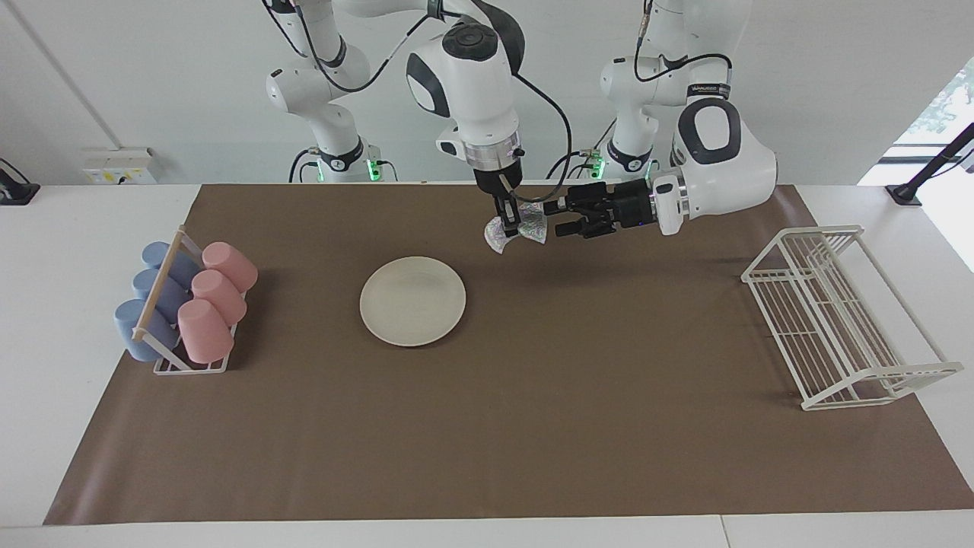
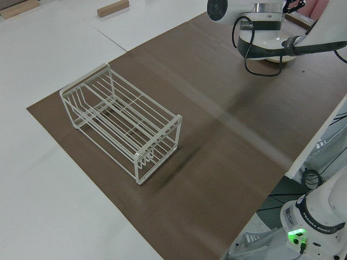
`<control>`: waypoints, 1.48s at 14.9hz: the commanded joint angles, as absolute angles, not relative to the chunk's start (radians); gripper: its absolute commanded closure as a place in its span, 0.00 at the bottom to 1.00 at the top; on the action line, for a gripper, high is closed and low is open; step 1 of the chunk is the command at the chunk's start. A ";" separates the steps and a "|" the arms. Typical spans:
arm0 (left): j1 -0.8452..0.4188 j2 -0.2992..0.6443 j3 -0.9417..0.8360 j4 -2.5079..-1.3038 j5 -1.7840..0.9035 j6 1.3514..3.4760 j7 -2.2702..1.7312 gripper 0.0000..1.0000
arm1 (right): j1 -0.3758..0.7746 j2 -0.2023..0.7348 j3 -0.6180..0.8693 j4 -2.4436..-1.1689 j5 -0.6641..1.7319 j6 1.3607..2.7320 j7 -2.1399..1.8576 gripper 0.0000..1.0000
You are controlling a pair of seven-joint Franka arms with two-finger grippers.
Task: Wipe plate with sponge
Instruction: 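Bring the cloth to the left gripper and let it grasp it, then carry the cloth to the rack with the left gripper while the right gripper withdraws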
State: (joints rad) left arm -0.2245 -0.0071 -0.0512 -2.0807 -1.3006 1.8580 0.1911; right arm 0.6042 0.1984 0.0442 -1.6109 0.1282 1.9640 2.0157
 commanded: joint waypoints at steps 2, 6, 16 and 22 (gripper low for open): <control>-0.244 -0.020 -0.038 -2.100 -1.315 1.881 0.193 0.66 | 0.600 0.212 0.049 -1.592 0.101 1.963 2.045 1.00; -0.262 -0.032 -0.038 -2.117 -1.316 1.882 0.179 1.00 | 0.598 0.212 0.049 -1.592 0.101 1.963 2.043 1.00; -0.255 -0.043 -0.037 -2.137 -1.333 1.881 0.172 1.00 | 0.591 0.206 0.049 -1.609 0.106 1.967 1.997 0.00; -0.242 -0.041 -0.029 -2.135 -1.331 1.893 0.172 1.00 | 0.543 0.137 0.044 -1.647 0.101 1.928 1.540 0.00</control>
